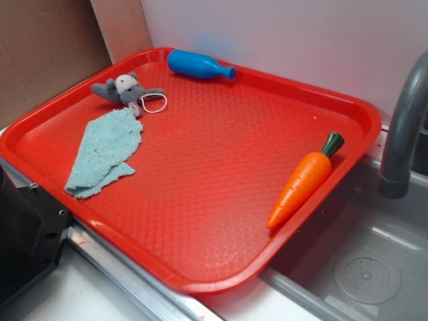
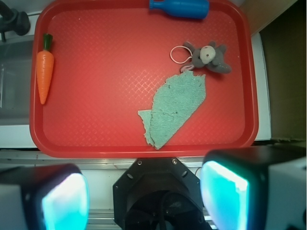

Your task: Grab the gray animal.

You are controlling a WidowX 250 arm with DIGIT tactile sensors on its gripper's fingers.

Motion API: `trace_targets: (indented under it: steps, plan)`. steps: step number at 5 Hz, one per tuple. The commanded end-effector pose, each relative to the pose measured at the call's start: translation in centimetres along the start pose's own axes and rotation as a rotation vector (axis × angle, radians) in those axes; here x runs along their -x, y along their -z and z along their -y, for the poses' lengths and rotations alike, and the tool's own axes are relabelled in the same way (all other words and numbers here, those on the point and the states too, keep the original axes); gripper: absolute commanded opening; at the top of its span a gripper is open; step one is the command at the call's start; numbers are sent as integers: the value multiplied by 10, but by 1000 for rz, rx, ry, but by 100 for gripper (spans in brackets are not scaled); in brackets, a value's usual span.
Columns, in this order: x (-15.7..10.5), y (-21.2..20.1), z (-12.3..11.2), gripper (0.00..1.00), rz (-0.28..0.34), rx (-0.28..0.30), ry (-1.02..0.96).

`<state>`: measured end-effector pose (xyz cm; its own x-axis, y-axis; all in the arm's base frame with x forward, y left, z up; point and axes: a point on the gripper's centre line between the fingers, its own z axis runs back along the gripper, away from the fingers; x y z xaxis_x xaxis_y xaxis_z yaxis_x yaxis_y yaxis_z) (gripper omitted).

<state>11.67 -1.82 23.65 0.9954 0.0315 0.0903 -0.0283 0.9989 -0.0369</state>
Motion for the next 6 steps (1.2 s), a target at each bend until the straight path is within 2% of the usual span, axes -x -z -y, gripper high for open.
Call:
trace_targets:
  steps: [1,2,4,5,6]
  plan:
    - [0,0,0,100,0,0,0]
    - [-10,3,-7,100,41,35,-138]
    - [-29,16,-37,100,118,3,-590]
    - [-45,35,-59,100,187,-47,-832]
    - [-72,58,-81,100,225,-100,-1075]
